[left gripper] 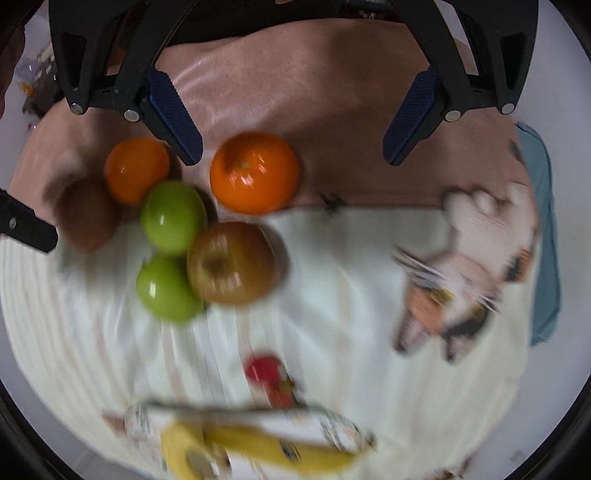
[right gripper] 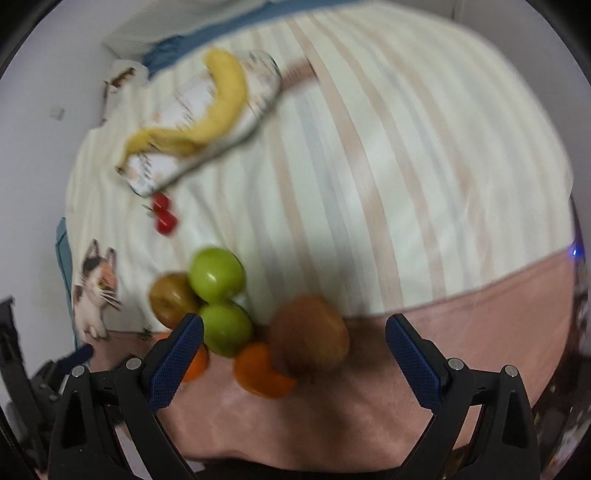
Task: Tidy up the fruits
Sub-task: 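Grasp the orange with the left tool while the right tool grasps the brown fruit, then place the orange on the plate while the right tool places the brown fruit beside the bananas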
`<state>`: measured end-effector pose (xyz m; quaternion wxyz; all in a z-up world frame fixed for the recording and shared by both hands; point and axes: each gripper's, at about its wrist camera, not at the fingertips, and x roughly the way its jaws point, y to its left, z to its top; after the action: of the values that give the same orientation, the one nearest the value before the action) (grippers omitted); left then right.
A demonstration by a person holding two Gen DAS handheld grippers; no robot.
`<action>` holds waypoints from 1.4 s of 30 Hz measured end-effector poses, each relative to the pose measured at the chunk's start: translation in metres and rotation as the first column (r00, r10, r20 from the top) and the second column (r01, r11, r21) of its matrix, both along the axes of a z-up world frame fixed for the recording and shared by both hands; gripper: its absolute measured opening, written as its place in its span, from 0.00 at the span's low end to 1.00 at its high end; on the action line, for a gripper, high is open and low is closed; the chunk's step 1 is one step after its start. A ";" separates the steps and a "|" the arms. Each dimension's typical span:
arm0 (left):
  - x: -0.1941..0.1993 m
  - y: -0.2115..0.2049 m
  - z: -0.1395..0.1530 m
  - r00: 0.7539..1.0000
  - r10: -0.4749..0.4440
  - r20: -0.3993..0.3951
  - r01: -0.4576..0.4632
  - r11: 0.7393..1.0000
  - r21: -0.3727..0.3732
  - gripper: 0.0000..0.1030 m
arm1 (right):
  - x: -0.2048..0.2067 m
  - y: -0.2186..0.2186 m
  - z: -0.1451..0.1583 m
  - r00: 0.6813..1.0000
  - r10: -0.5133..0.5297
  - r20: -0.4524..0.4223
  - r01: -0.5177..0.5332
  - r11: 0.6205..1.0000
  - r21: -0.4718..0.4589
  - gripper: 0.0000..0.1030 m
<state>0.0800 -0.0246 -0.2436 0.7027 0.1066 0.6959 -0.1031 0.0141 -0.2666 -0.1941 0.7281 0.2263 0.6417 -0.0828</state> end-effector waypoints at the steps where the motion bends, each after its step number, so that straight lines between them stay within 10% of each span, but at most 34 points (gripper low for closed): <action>1: -0.003 -0.003 -0.009 1.000 -0.002 -0.018 0.002 1.000 0.003 0.97 | -0.002 0.000 -0.009 1.000 0.001 -0.015 -0.001 1.000 0.013 0.98; 6: -0.011 -0.022 -0.045 0.995 -0.034 -0.094 0.036 0.999 0.020 0.92 | -0.003 0.003 -0.039 0.998 0.016 -0.068 -0.014 0.999 0.038 0.98; 8: -0.015 -0.028 -0.057 0.993 -0.040 -0.107 0.043 0.999 0.025 0.59 | 0.000 0.005 -0.046 0.997 0.023 -0.076 -0.020 0.999 0.036 0.96; 13: -0.024 -0.032 -0.054 0.997 -0.022 -0.068 0.024 0.999 0.029 0.57 | 0.005 0.015 -0.060 0.991 0.084 -0.104 -0.089 0.995 -0.039 0.67; 22: -0.028 0.020 -0.038 0.999 0.039 -0.001 -0.039 0.992 0.120 0.58 | -0.022 0.016 -0.044 0.981 0.150 -0.122 -0.166 0.977 -0.136 0.66; 29: -0.022 0.034 -0.059 0.994 0.103 -0.041 -0.100 0.993 0.069 0.59 | -0.030 0.010 -0.061 0.987 0.105 -0.122 -0.118 0.987 -0.109 0.66; 42: -0.017 0.017 -0.008 0.995 0.062 0.080 -0.061 0.998 -0.008 0.57 | -0.025 0.025 -0.028 0.995 0.073 -0.064 -0.080 0.989 -0.122 0.65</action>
<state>0.0629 -0.0076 -0.2518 0.7333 0.0873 0.6696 -0.0790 -0.0106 -0.2420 -0.2223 0.7242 0.1531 0.6647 -0.1014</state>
